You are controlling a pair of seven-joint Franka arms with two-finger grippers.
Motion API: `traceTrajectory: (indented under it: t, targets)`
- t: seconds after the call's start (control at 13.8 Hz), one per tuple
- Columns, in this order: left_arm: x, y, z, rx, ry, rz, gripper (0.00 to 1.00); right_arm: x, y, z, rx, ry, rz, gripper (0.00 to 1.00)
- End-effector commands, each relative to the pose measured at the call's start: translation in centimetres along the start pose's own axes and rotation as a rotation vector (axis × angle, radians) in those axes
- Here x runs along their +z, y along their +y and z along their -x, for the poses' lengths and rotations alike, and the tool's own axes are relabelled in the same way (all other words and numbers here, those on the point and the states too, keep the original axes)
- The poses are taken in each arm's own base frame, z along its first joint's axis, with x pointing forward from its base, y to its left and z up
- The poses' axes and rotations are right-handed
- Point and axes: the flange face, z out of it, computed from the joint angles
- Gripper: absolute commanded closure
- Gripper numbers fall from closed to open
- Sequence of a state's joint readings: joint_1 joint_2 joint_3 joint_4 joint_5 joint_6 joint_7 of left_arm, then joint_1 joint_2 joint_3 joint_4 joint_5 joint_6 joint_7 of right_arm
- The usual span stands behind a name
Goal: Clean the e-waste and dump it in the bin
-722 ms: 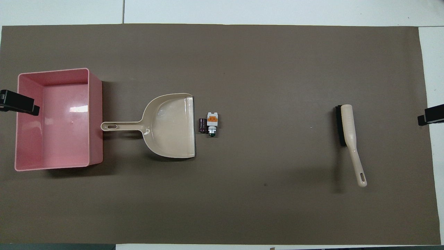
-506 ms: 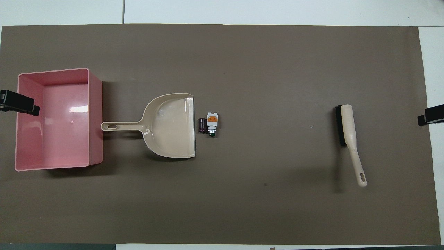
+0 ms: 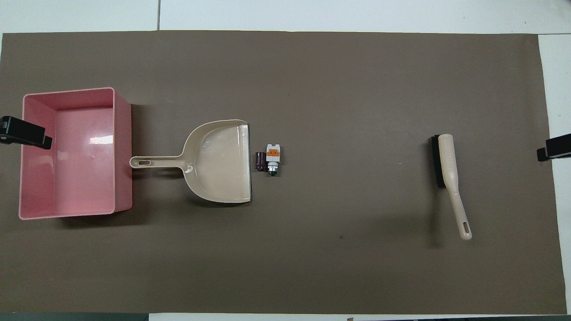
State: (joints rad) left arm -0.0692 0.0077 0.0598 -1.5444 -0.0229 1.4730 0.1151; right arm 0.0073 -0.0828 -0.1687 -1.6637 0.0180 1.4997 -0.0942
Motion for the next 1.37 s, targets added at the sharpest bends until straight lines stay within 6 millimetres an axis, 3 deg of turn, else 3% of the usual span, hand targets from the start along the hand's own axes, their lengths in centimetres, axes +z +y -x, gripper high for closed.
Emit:
traceTrajectory:
  t: [0.0,0.14,0.36,0.58,0.87,1.08,1.3]
  targets:
    - [0.1,0.3,0.9,0.009,0.008,-0.012,0.01,0.0,0.0,0.3,-0.002,0.002,-0.007,0.01]
    - [0.4,0.6,0.0,0.040,0.066,-0.020,0.01,0.3,0.1,0.5,0.000,-0.010,-0.009,0.01]
    - [1.1,1.3,0.1,0.226,0.096,-0.022,0.01,1.4,0.0,0.9,-0.007,-0.012,-0.012,0.01]
    - [1.9,2.2,0.0,0.539,0.125,-0.045,0.01,4.6,-1.5,2.4,-0.041,-0.006,-0.020,0.01]
    - [4.1,2.8,0.6,1.002,0.144,-0.088,0.01,11.6,-1.6,4.6,-0.046,-0.032,-0.034,0.01]
    - [7.1,6.4,0.4,1.191,0.099,-0.073,0.01,17.5,-2.8,4.7,-0.063,-0.075,-0.030,0.01]
    - [11.4,10.3,0.2,1.394,0.114,-0.096,0.01,23.3,-2.8,5.0,-0.060,-0.067,-0.023,0.01]
